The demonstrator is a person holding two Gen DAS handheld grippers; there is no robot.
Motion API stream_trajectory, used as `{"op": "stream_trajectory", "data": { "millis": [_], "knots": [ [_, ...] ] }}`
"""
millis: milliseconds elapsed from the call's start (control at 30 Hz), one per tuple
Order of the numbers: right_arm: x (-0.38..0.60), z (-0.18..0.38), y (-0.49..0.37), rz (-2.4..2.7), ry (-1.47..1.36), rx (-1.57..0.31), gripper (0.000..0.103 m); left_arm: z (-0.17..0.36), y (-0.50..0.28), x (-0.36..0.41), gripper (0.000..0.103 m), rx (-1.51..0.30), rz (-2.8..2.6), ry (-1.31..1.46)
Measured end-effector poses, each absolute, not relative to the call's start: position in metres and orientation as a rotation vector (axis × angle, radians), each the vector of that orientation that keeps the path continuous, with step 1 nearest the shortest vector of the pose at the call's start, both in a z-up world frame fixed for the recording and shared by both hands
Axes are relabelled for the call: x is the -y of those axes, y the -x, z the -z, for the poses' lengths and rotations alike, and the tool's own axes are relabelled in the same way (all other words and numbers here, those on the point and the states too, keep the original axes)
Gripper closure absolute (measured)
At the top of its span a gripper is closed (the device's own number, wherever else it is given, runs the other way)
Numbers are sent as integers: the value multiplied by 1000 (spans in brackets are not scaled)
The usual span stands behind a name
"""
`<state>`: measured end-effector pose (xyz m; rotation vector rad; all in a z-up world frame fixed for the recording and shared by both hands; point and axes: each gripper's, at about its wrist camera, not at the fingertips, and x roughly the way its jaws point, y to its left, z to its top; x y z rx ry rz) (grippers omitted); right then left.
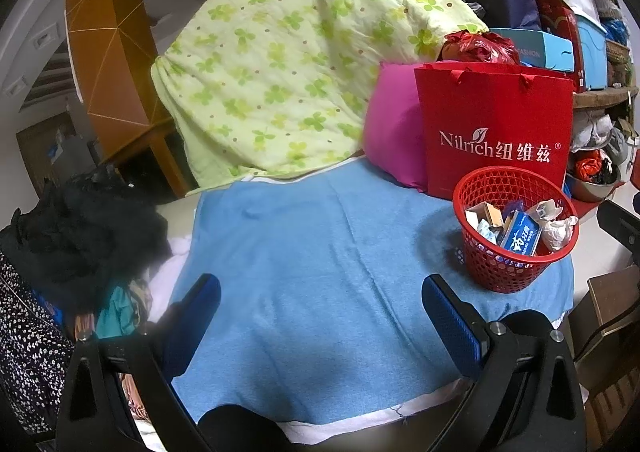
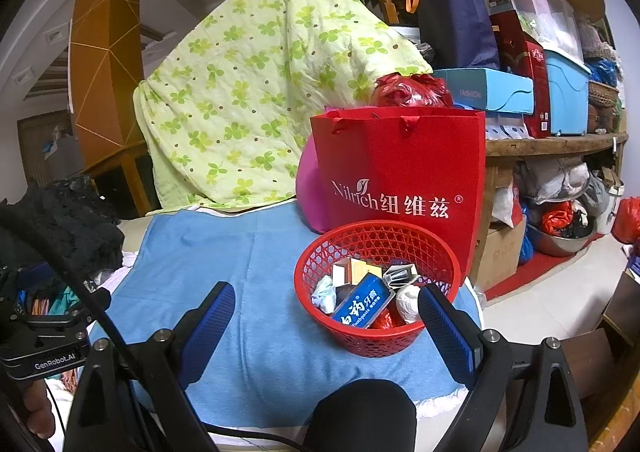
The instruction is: Collect trash
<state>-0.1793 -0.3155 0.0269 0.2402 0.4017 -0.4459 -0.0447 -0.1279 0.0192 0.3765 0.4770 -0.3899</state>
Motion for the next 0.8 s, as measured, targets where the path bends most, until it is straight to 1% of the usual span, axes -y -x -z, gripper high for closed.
{"op": "stream_trajectory", "data": {
  "millis": [800],
  "knots": [
    [338,-15,183,476,-287,-415,8,-15,44,153,3,-488,416,-429]
  ]
}}
